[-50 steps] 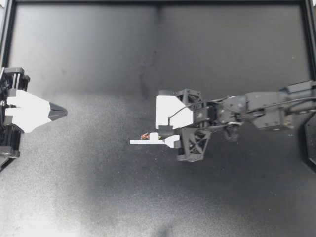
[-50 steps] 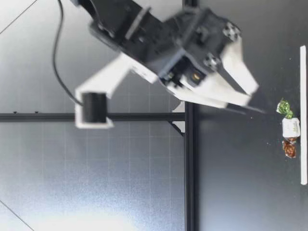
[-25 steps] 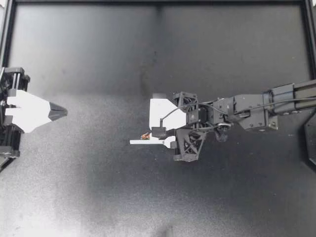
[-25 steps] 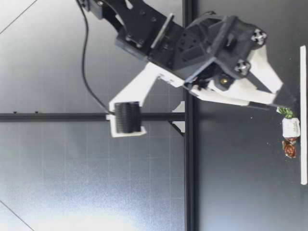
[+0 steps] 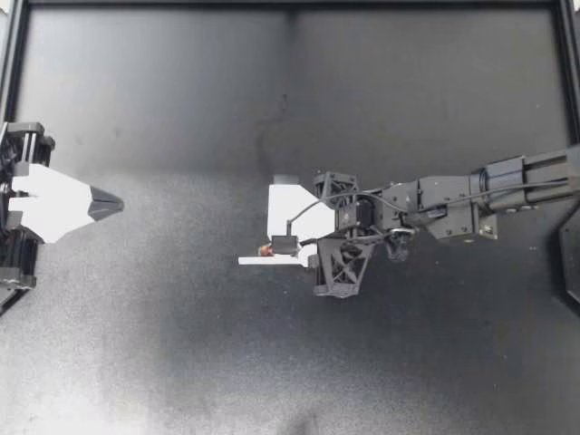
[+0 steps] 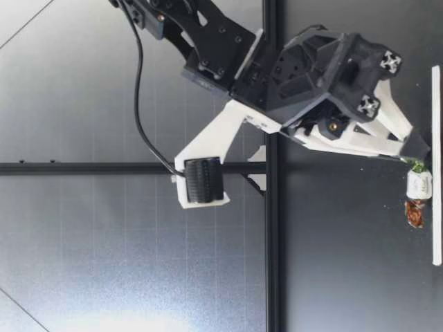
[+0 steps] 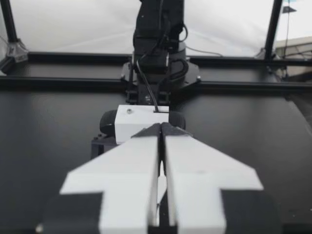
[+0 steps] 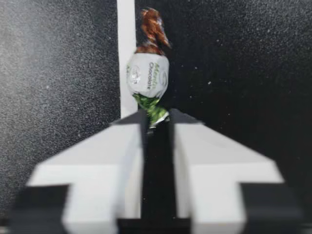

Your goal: Pick up the candy and unwrap it.

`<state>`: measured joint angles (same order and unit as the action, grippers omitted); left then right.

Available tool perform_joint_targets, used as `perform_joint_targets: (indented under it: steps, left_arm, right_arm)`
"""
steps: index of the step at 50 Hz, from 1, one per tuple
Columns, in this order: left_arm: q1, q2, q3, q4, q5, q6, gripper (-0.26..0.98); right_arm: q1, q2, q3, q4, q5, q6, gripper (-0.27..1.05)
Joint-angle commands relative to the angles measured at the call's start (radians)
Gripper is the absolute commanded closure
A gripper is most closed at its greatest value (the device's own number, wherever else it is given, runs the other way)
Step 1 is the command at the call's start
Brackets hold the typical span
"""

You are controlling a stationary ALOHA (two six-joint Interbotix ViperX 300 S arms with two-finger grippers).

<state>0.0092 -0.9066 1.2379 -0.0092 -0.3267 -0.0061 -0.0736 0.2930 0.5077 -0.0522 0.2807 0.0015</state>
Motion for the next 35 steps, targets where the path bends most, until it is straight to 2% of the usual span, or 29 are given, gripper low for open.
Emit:
perform_joint_targets:
  steps: [1, 9, 22, 29, 35]
  left_arm:
    - [0.002, 0.005, -0.026, -0.002, -0.009, 0.003, 0.83]
    - [0.002, 0.008, -0.023, -0.002, -0.009, 0.005, 0.83]
    - [0.002, 0.064, -0.029, -0.002, -0.029, 0.011, 0.8]
    - [0.002, 0.12, -0.031, -0.002, -0.078, 0.011, 0.72]
    - [0.002, 0.181, -0.034, -0.002, -0.135, 0.014, 0.58]
  right_arm:
    - [-0.006, -0.021, -0.023, -0.002, 0.008, -0.003, 0.8]
    - [-0.006, -0.041, -0.023, -0.002, 0.006, -0.005, 0.97]
    - [-0.006, -0.126, -0.014, 0.0, 0.008, 0.005, 0.98]
    - [-0.006, -0.213, 0.002, 0.005, 0.011, 0.017, 0.98]
    - [-0.006, -0.304, 0.029, 0.005, 0.009, 0.023, 0.98]
